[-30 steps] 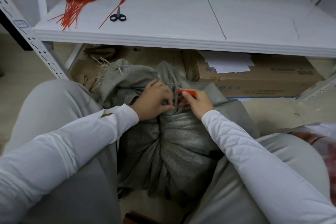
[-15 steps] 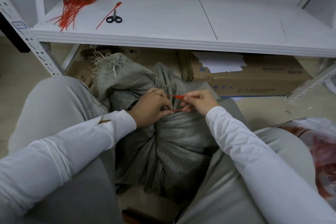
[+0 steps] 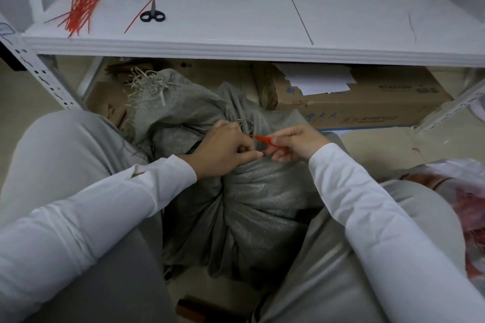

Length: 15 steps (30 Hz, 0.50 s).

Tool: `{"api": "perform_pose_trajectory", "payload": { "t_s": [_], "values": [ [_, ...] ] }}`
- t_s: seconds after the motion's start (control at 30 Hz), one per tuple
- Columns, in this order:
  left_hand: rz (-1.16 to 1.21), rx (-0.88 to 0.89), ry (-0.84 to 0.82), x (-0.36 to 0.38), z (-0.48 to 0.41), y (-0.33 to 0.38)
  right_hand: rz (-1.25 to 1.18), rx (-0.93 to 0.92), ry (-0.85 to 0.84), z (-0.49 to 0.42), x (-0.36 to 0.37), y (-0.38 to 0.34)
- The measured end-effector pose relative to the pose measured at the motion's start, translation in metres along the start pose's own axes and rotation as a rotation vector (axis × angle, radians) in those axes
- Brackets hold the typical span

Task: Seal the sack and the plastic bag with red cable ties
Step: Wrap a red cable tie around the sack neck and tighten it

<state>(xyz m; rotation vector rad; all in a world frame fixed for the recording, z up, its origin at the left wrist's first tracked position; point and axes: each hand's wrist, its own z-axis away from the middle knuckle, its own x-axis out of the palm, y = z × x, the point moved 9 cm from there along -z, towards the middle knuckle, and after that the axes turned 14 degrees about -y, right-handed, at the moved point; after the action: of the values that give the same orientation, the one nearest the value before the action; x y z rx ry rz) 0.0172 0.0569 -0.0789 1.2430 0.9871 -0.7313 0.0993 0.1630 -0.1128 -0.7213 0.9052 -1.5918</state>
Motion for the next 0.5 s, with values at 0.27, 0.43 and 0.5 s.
{"api": "perform_pose_trajectory", "payload": {
  "t_s": [0.27,0.43,0.5],
  "values": [
    [-0.064,-0.091,-0.117,0.007,-0.012,-0.013,0.154,0.124,-0.014,-0.011,-0.005,0.01],
    [-0.084,-0.112,-0.158,0.011,-0.017,-0.015,0.349,0.146,0.053,-0.021,-0.009,0.016],
    [-0.08,-0.108,-0.155,0.012,-0.017,-0.015,0.347,0.13,0.063,-0.023,-0.01,0.015]
  ]
}}
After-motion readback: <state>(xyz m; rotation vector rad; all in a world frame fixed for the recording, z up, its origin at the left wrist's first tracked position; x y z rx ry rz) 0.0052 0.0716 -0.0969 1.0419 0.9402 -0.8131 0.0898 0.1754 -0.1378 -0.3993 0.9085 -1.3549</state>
